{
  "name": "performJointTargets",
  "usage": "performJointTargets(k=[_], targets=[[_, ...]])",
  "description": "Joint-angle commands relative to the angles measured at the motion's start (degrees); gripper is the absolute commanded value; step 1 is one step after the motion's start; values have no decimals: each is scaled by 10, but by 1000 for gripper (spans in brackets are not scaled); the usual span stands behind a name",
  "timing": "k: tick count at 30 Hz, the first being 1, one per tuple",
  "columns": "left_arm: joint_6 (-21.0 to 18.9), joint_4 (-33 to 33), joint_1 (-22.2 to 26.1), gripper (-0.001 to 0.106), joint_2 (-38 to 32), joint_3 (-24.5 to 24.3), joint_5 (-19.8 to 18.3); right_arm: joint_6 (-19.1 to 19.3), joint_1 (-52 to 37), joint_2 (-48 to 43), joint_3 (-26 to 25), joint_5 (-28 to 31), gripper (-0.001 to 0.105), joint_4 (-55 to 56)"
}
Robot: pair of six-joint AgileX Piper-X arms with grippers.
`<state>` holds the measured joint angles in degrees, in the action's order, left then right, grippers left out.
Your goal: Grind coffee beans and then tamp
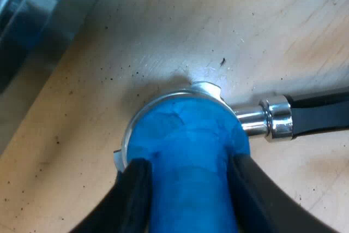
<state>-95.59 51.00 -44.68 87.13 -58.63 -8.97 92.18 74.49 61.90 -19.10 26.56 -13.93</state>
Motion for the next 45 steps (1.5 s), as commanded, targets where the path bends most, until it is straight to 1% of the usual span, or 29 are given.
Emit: performJointTargets(k=[1, 8, 10, 12, 17, 25, 32, 39, 42, 45], targets=[[-6, -2, 0, 0, -2, -4, 6, 0, -3, -3, 1, 1, 63, -4], [-6, -3, 0, 0, 0, 4, 6, 0, -3, -3, 1, 1, 63, -4], [-6, -3, 0, 0, 6, 7, 5, 0, -3, -3, 1, 1, 63, -4], [-6, 1, 0, 0, 20, 10, -7, 0, -3, -3, 1, 1, 63, -4], [-6, 4, 0, 0, 45, 10, -7, -1, -3, -3, 1, 1, 63, -4], [-6, 9, 0, 0, 65, 14, -8, -1, -3, -3, 1, 2, 63, -4], [-6, 5, 0, 0, 92, 49, -8, -1, -3, -3, 1, 2, 63, -4], [-6, -16, 0, 0, 93, 90, -8, -1, -3, -3, 1, 2, 63, -4], [-6, -16, -1, 0, 93, 97, 0, -1, -3, -3, 1, 2, 63, -4], [-6, -15, -1, 0, 93, 97, -2, -1, -3, -3, 1, 2, 63, -4]])
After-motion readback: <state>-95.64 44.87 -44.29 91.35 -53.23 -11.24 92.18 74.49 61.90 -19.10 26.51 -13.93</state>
